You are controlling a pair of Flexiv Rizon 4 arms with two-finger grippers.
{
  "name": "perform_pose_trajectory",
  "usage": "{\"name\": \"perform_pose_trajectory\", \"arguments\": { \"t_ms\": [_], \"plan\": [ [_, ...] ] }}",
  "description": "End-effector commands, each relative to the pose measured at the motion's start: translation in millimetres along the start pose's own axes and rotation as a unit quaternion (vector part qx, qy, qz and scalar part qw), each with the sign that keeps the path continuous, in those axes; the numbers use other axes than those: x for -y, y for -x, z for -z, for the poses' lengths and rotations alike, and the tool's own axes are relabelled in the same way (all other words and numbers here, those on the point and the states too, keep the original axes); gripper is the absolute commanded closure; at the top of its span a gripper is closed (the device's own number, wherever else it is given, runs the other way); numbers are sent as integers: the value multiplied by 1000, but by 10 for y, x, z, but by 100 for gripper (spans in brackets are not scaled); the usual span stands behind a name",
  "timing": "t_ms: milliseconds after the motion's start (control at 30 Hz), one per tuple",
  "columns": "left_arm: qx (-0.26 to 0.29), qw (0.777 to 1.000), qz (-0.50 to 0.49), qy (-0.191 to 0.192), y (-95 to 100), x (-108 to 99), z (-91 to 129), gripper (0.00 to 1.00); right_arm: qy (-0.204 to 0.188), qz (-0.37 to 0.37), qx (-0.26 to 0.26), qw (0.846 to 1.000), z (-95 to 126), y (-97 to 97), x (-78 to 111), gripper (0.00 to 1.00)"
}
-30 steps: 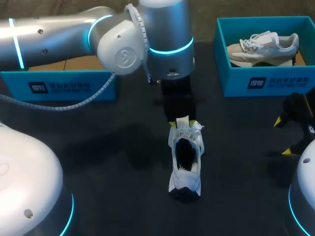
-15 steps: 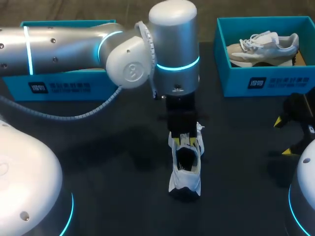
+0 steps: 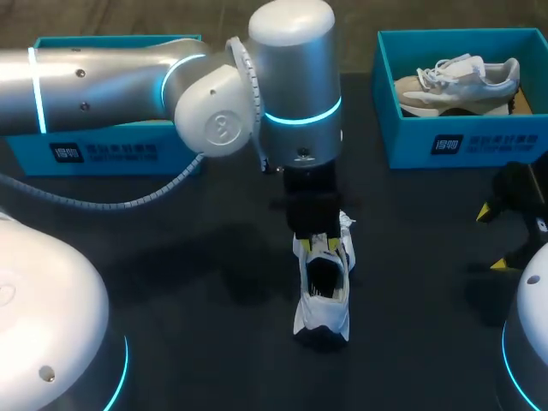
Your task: Take the shoe out of the shoebox, open the shoe tongue, remove and reinsert the insole, then place the shoe into the shoebox
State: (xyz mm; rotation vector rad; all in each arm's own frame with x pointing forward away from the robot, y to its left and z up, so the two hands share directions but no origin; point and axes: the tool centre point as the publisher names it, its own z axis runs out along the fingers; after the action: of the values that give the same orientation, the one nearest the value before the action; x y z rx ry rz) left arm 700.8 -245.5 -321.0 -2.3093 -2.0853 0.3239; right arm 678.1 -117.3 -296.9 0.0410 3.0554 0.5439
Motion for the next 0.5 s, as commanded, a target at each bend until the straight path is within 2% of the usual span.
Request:
{"name": "perform_pose_trajectory", "arguments": {
  "t_ms": [33, 167, 500],
  "plan": [
    [-8, 1000, 1, -11, 73, -16, -210, 67, -2, 0, 0, 1000, -1, -7, -3, 0],
    [-5, 1000, 4, -14, 50, 29, -189, 66, -2, 0, 0, 1000, -1, -7, -3, 0],
    [9, 999, 34, 30, -56, 230, 401, 58, -2, 0, 0, 1000, -1, -7, -3, 0]
  ]
}}
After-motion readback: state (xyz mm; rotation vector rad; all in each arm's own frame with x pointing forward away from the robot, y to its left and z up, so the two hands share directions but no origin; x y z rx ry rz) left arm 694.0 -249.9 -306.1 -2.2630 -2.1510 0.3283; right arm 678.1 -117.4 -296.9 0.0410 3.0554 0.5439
